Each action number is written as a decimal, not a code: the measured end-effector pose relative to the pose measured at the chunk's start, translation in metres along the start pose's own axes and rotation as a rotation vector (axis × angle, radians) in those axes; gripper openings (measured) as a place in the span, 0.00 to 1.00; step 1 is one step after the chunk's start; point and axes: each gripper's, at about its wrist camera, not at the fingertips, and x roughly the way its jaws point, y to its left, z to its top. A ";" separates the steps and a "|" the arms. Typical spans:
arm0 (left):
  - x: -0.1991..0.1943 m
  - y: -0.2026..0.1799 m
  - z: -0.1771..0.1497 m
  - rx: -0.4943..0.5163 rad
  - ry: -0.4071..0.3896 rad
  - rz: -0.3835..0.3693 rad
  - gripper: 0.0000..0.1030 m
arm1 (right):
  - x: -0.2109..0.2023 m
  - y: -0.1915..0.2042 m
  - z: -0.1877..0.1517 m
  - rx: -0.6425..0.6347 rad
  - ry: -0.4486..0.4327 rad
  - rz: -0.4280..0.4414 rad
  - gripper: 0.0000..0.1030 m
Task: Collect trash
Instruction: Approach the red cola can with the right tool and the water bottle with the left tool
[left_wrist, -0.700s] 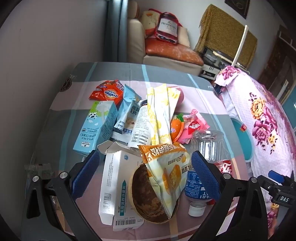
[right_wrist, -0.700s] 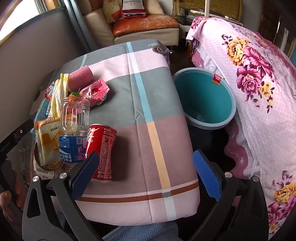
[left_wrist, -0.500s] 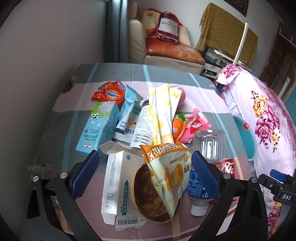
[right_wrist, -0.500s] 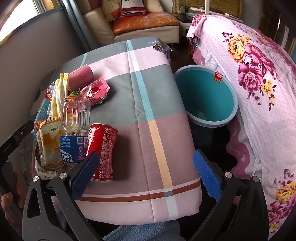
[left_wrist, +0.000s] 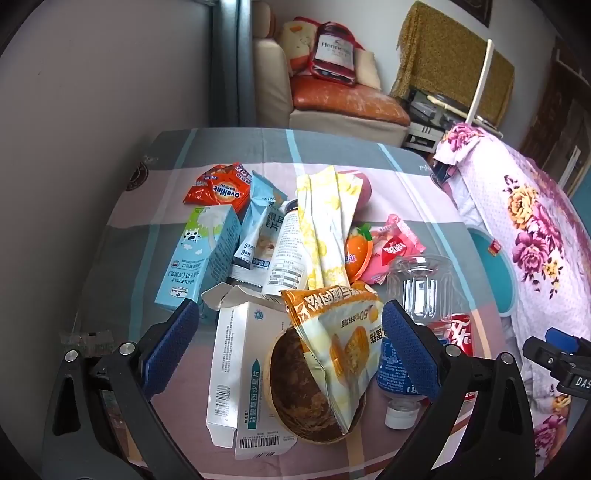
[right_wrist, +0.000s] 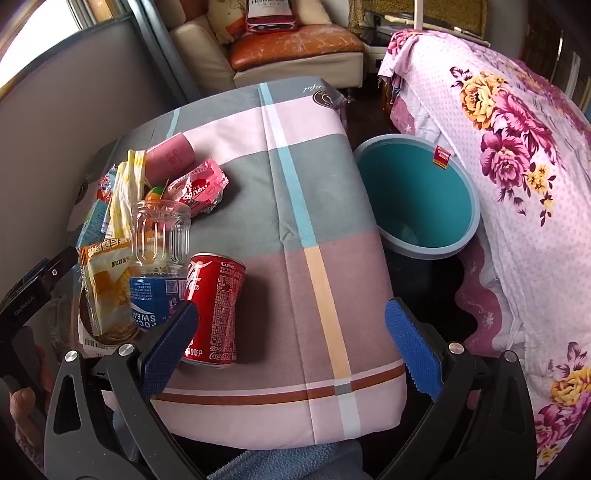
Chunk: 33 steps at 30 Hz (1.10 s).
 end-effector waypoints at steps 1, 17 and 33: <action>0.000 0.000 0.000 0.001 -0.001 0.002 0.96 | 0.000 0.001 0.000 -0.003 0.002 -0.003 0.94; 0.002 0.010 0.003 0.001 0.013 -0.013 0.96 | 0.006 0.010 0.002 -0.029 0.027 -0.015 0.94; 0.012 0.011 -0.005 -0.010 0.024 -0.019 0.96 | 0.010 0.016 0.002 -0.045 0.045 -0.048 0.94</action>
